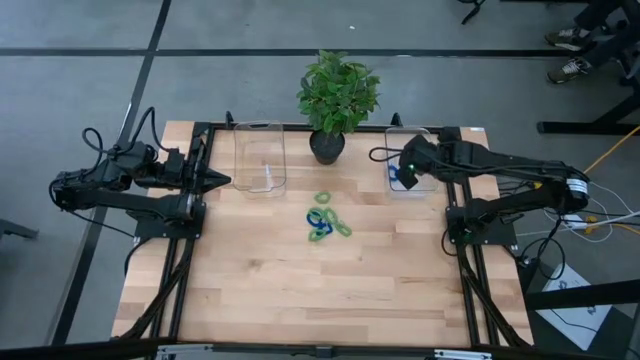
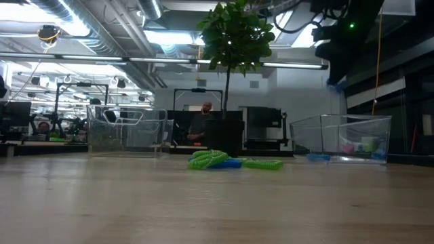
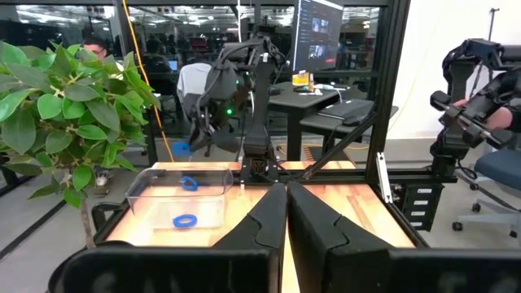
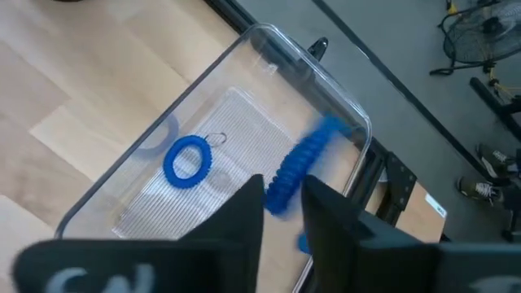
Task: Sort spring keychains
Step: Put the blue spring keychain into the right transparent bin
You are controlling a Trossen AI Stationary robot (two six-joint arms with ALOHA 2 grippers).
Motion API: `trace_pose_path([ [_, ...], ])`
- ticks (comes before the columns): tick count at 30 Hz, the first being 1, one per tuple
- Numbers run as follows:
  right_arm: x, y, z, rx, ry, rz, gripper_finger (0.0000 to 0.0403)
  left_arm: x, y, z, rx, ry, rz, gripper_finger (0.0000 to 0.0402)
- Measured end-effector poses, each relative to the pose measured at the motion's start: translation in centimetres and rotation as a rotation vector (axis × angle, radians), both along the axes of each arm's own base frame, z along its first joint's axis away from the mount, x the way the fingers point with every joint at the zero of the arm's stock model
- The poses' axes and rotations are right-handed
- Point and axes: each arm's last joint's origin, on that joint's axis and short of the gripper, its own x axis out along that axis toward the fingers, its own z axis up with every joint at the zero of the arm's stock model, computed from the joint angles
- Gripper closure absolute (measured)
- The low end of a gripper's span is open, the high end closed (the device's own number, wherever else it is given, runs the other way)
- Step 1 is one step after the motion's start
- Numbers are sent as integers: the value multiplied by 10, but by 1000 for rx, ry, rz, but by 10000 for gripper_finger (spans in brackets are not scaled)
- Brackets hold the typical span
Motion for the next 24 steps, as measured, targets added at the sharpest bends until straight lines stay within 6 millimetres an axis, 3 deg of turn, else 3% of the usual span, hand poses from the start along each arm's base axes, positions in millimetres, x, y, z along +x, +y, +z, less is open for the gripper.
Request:
trace_pose_path([
  [11,0,-3,0,17,-9,-6,211,0,0,0,0,0,0,393],
  [17,-2,-6,-1,33,-13,-24,202,0,0,0,0,0,0,389],
  [24,-10,-23,-2,145,-69,-121,202,0,0,0,0,0,0,393],
])
